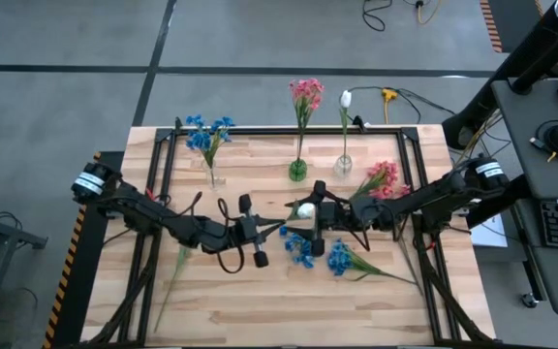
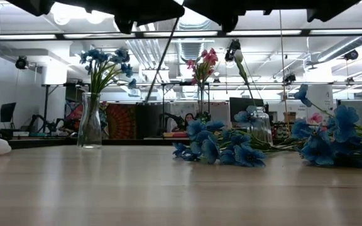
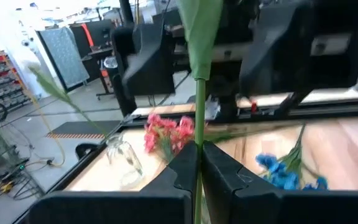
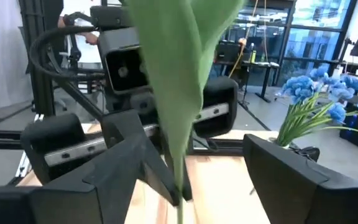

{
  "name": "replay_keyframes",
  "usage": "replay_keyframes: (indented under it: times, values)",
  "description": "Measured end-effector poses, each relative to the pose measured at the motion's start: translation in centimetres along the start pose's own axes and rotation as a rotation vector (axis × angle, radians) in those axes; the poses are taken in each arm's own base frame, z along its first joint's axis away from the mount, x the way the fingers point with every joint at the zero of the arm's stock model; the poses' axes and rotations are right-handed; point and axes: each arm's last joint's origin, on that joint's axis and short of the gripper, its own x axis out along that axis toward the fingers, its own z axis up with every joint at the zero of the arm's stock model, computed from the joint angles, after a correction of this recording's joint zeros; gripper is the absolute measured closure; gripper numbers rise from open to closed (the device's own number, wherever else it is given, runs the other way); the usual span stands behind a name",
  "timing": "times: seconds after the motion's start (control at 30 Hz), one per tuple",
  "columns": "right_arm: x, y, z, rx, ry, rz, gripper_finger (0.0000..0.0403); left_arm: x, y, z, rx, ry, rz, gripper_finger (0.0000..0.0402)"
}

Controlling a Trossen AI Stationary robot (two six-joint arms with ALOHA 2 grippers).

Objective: Sort flowers into vase by color
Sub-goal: Put the right white flower into the right transparent vase

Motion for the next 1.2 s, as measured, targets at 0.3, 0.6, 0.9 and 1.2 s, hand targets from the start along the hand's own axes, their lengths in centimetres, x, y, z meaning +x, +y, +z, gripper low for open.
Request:
replay_keyframes:
  times: [0.3, 0.6, 0.9, 1.2]
  values:
    - [0.1, 0.0, 0.0, -0.006, -0.002, -0.001, 0.0256, 0.2, 0.1, 0.1, 0.002, -0.001, 0.007, 0.0401]
    - [0.1, 0.0, 0.0, -0.016, -0.005, -0.001, 0.0376, 0.1, 0.2, 0.3, -0.019, -0.017, 0.015, 0.0387]
    - [-0.3, -0.1, 0.6, 0.004, -0.004, -0.001, 0.0388, -0.1, 0.3, 0.2, 0.012, 0.018, 0.010, 0.0269]
    - [-2.7, -2.2, 3.8, 0.039, 0.199, -0.178, 0.0390, -1.2, 1.4, 0.8, 0.081, 0.108, -0.002, 0.0180]
